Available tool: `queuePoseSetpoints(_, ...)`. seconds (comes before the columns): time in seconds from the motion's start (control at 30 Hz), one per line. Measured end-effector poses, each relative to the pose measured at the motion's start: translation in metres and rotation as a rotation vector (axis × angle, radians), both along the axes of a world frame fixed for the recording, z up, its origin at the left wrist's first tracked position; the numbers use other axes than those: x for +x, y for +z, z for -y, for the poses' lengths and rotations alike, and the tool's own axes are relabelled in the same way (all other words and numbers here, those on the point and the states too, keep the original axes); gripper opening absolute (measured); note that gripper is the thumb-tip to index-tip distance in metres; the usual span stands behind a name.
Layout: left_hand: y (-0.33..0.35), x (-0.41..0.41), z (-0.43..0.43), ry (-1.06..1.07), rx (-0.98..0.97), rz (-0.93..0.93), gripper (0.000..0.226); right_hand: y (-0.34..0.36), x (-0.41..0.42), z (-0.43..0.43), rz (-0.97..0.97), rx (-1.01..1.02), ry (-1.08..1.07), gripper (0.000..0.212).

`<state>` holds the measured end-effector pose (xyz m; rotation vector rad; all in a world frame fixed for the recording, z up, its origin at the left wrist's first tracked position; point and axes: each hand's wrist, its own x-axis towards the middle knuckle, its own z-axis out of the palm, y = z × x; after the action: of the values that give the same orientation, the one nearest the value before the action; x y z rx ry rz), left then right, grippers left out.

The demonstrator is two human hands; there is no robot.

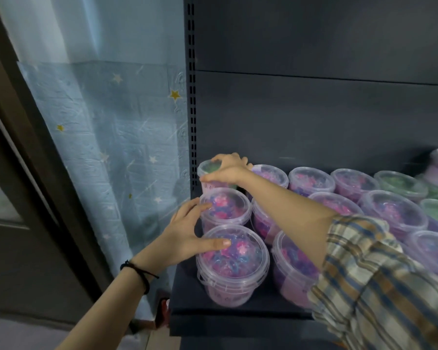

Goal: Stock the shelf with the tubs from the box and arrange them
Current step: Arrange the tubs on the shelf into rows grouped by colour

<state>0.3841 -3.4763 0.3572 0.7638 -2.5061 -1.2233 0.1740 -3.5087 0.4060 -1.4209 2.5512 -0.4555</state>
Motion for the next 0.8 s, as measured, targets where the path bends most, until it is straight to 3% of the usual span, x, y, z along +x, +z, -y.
queuePoseSetpoints(0.17, 0.000, -0.002, 0.007, -0.015, 0.073, -0.044, 0.107, 0.038, -0.012, -0.029, 0.036, -0.261, 0.043, 0.069)
queuePoseSetpoints(0.43, 0.013, -0.040, 0.043, 0.073, 0.043, 0.063, 0.116, 0.069, -0.045, -0.123, 0.007, -0.215, 0.068, 0.061)
queuePoseSetpoints(0.6, 0.013, -0.061, 0.059, 0.100, 0.081, 0.010, 0.082, 0.073, -0.067, -0.179, 0.087, -0.218, 0.044, 0.053)
queuePoseSetpoints(0.73, 0.022, -0.067, 0.062, 0.178, -0.008, 0.076, 0.073, 0.067, -0.081, -0.216, 0.122, -0.255, 0.019, 0.053)
queuePoseSetpoints(0.8, 0.033, -0.068, 0.048, 0.256, -0.215, 0.106, 0.073, 0.063, -0.085, -0.233, 0.117, -0.272, 0.010, 0.054)
